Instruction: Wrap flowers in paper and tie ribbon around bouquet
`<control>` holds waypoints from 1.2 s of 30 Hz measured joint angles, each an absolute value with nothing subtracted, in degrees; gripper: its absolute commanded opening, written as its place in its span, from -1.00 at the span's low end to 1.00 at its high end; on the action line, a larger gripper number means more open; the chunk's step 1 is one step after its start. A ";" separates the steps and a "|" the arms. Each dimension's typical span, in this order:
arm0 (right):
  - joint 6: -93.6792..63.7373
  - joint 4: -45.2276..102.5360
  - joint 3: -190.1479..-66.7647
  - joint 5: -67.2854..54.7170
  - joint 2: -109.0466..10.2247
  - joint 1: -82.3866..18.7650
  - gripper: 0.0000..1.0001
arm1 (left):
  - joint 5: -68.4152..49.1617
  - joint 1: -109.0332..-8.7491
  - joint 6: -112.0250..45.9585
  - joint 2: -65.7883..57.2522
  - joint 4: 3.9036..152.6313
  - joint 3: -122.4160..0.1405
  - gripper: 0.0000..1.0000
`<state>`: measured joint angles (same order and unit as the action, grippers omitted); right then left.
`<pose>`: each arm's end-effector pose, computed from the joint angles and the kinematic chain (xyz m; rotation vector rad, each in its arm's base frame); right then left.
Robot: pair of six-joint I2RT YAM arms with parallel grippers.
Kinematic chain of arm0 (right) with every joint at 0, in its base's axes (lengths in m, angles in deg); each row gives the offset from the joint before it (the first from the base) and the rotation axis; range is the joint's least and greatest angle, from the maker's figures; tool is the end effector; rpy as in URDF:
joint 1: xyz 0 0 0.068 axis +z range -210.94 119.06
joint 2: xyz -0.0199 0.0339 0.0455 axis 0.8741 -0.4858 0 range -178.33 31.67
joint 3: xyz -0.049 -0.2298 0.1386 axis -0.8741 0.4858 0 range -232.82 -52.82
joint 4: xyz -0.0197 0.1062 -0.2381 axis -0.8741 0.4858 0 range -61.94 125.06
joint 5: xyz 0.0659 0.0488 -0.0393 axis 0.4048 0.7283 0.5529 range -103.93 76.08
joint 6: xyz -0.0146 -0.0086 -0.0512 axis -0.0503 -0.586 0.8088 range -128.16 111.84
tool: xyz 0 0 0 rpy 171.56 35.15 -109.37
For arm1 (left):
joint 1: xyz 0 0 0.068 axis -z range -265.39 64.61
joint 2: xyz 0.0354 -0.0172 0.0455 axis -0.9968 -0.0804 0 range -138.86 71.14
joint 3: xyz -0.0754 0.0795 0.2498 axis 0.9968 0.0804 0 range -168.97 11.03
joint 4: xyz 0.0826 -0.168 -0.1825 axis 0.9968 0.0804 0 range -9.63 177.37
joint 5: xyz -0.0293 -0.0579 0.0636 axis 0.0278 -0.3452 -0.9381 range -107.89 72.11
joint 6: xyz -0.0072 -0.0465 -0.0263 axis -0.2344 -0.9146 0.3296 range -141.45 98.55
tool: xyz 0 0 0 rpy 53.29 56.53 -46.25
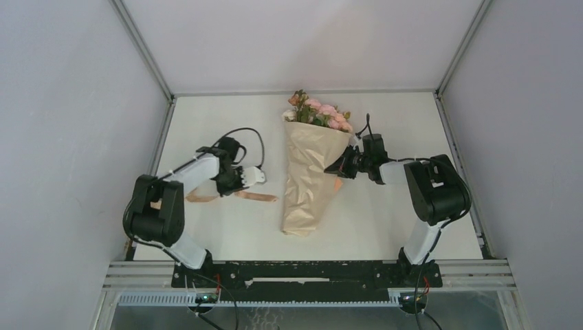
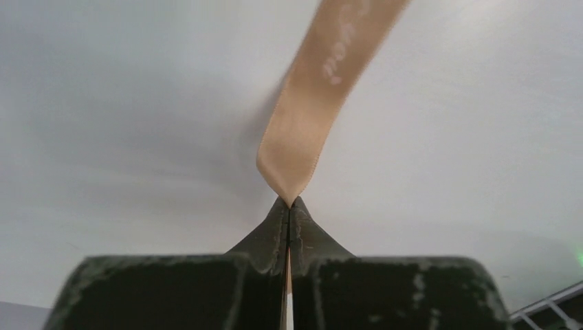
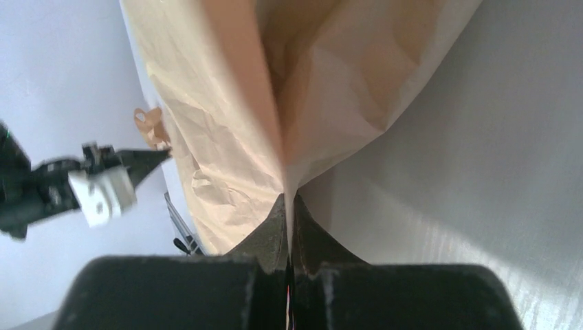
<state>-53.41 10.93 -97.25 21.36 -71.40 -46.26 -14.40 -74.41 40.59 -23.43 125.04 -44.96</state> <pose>0.3195 0.1049 0.1243 0.3048 2.4336 1.2148 0.2772 -0.0559 0.1621 1.7947 2.4152 -0.0060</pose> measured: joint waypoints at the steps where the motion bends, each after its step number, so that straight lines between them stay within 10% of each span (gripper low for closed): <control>1: -53.41 11.79 -98.08 21.45 -71.37 -46.37 -1.00 | -13.90 -71.57 40.06 -21.48 125.32 -44.39 -1.00; 15: -54.13 22.39 -111.10 20.73 -70.87 -45.78 -1.00 | 4.42 -14.65 31.25 -13.48 141.17 -51.21 -1.00; 36: -47.38 33.10 -122.60 27.77 -70.85 -44.49 -1.00 | -36.70 -12.49 39.04 -28.41 98.61 -69.57 -1.00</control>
